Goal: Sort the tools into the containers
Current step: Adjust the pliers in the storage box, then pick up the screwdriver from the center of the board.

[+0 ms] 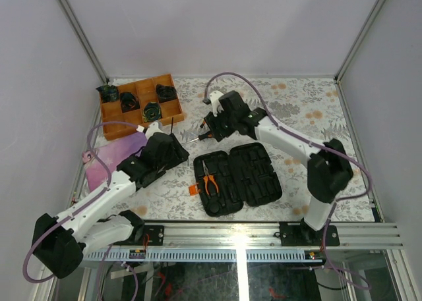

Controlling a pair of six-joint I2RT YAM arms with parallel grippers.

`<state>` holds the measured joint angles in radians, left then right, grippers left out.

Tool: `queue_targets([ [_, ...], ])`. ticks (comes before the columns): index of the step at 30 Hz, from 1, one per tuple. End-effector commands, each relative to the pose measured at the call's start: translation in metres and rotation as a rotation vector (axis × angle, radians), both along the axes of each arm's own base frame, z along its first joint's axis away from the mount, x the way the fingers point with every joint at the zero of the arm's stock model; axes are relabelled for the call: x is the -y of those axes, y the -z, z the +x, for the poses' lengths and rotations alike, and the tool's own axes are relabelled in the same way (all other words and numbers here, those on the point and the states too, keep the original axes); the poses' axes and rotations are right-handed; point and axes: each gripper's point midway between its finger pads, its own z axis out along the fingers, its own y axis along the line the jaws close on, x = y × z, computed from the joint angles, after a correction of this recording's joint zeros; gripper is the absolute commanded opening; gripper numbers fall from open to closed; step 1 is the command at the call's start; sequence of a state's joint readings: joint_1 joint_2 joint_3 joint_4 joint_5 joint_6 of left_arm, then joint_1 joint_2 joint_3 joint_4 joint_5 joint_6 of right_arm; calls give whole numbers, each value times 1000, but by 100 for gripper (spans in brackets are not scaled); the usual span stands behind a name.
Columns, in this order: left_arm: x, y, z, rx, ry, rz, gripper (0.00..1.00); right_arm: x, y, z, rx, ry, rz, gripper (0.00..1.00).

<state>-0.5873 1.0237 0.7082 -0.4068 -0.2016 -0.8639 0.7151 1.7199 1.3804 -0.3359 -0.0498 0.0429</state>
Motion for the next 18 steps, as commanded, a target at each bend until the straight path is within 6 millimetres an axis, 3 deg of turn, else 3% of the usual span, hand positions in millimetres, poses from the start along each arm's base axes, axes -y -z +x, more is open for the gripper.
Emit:
queue_targets([
  [1, -25, -6, -9, 2, -42, 80, 57, -23, 6, 23, 47, -227, -74, 62],
  [5, -34, -7, -17, -1, -66, 94, 60, -43, 9, 47, 70, -331, -91, 62],
  [11, -39, -4, -22, -4, -70, 103, 60, -63, 22, 68, 62, -439, -113, 61],
  [14, -41, -4, -23, -2, -75, 105, 60, -67, 18, 89, 51, -300, -112, 60],
  [18, -44, -3, -21, 2, -92, 113, 61, -59, 2, 118, 65, 52, -30, 63],
])
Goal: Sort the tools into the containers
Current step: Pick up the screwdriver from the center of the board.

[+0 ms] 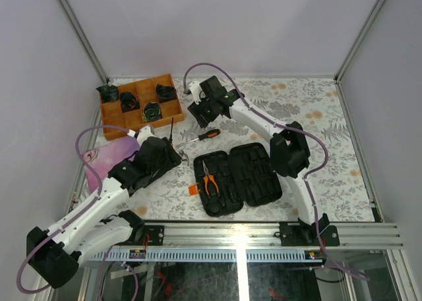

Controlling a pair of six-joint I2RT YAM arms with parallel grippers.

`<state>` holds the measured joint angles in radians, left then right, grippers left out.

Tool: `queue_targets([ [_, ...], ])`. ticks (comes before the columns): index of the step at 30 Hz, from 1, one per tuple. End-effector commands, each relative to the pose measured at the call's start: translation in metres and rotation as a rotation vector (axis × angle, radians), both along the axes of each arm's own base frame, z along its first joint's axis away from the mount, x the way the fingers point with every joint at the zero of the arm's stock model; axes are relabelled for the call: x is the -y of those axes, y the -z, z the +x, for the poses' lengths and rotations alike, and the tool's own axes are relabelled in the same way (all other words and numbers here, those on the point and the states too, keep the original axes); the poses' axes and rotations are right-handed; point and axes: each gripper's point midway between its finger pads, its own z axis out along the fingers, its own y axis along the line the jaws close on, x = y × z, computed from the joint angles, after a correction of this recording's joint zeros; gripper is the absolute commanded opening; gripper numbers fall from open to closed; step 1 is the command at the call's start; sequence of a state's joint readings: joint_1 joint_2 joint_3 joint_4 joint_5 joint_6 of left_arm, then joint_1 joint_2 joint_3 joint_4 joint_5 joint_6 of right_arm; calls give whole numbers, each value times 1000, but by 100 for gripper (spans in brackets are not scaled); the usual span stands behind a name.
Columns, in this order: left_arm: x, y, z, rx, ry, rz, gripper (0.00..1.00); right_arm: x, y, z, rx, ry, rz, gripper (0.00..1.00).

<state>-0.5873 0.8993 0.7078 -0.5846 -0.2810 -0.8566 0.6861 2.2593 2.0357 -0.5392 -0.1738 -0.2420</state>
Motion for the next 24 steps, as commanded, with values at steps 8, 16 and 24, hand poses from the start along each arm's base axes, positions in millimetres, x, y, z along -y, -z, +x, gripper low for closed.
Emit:
queue_targets([
  [8, -12, 1, 8, 14, -31, 67, 61, 8, -39, 24, -70, 600, 271, 71],
  [16, -14, 1, 5, 17, -24, 68, 62, 19, -24, 8, 87, 44, -40, 78],
  [24, -12, 4, 3, 3, -11, 60, 61, 15, -2, -6, 50, -205, -117, 75],
])
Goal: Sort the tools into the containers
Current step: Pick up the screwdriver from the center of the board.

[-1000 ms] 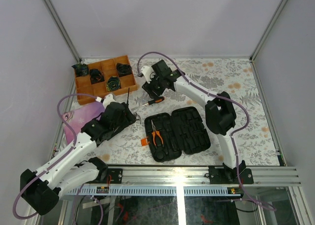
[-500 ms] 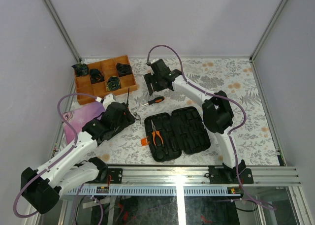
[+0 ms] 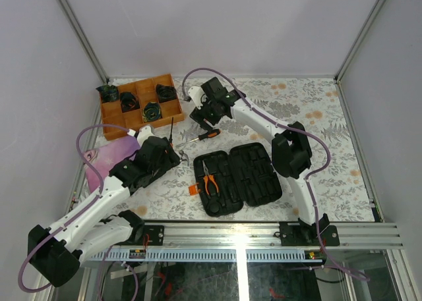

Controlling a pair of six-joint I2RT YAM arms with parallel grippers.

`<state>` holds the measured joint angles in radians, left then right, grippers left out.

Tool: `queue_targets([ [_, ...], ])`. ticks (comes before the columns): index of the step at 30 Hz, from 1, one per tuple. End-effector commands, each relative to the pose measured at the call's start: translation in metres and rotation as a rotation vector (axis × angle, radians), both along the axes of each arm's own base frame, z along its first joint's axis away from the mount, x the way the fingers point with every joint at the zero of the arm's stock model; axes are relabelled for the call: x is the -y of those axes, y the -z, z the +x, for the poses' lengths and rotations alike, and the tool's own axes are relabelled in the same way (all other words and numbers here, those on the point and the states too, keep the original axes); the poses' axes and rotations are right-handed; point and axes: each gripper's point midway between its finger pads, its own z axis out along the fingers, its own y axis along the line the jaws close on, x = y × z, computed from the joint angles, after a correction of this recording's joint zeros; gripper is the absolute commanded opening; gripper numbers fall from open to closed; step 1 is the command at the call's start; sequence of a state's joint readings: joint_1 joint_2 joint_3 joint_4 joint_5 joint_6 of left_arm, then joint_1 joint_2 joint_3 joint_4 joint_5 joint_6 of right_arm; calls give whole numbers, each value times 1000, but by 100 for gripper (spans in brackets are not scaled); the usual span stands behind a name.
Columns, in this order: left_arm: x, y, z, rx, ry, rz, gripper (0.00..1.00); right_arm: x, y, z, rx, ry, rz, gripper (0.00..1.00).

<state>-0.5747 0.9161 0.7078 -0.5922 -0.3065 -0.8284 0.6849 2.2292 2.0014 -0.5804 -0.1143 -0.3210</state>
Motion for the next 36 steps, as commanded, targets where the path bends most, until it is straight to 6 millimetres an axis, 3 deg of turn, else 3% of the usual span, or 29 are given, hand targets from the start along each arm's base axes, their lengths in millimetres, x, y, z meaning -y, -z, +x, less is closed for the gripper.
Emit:
queue_targets([
  [1, -3, -1, 0, 9, 4, 10, 61, -9, -5, -4, 7, -203, -18, 75],
  [18, -2, 5, 0, -13, 12, 16, 62, -25, 34, -10, -81, -341, -32, 73],
  [36, 0, 11, 0, -29, 16, 15, 61, -14, 89, -15, -142, -348, -144, 71],
])
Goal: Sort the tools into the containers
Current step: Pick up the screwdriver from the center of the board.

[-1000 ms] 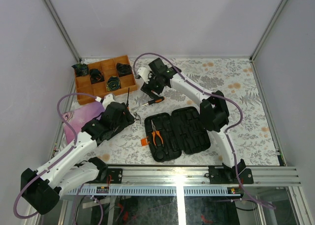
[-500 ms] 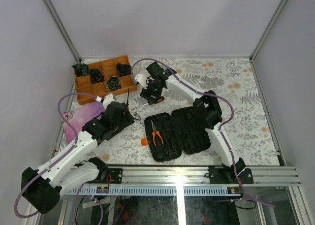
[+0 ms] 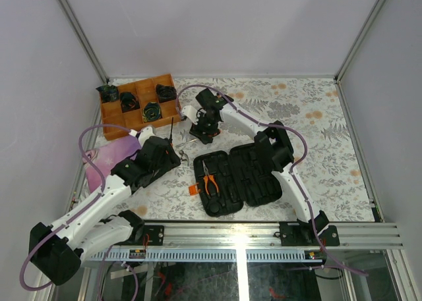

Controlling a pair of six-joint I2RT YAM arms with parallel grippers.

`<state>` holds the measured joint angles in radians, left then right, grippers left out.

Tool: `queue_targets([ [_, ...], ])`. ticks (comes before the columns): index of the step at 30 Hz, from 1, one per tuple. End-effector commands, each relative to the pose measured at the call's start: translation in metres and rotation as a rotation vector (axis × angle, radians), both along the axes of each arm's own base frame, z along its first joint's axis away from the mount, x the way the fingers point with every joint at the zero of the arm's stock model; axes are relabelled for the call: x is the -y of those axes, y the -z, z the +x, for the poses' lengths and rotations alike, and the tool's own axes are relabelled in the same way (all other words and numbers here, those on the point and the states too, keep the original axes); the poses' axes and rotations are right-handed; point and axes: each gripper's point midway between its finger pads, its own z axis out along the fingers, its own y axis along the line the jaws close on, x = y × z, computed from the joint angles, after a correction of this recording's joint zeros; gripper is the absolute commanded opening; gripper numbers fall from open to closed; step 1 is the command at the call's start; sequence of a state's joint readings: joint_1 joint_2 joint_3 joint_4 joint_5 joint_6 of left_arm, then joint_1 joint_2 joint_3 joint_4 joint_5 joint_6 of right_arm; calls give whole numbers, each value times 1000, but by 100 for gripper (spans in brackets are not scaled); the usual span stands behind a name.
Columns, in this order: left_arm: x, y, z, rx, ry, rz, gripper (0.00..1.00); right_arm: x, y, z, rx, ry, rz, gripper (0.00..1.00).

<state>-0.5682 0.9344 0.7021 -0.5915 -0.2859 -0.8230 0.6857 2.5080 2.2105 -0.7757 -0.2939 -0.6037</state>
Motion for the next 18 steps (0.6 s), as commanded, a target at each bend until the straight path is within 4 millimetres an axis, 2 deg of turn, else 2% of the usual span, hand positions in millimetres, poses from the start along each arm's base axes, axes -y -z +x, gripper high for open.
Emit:
queue_targets([
  [1, -1, 4, 2, -2, 5, 10, 61, -2, -1, 3, 27, -22, -21, 70],
  [4, 0, 4, 3, -5, 8, 11, 61, -1, 4, 1, 21, -31, -35, 66],
  [8, 1, 3, 3, -5, 4, 3, 61, 0, 1, -1, 26, -39, -36, 54],
  [18, 0, 4, 0, -8, -1, -12, 61, -6, -40, -1, 89, -75, 23, 31],
])
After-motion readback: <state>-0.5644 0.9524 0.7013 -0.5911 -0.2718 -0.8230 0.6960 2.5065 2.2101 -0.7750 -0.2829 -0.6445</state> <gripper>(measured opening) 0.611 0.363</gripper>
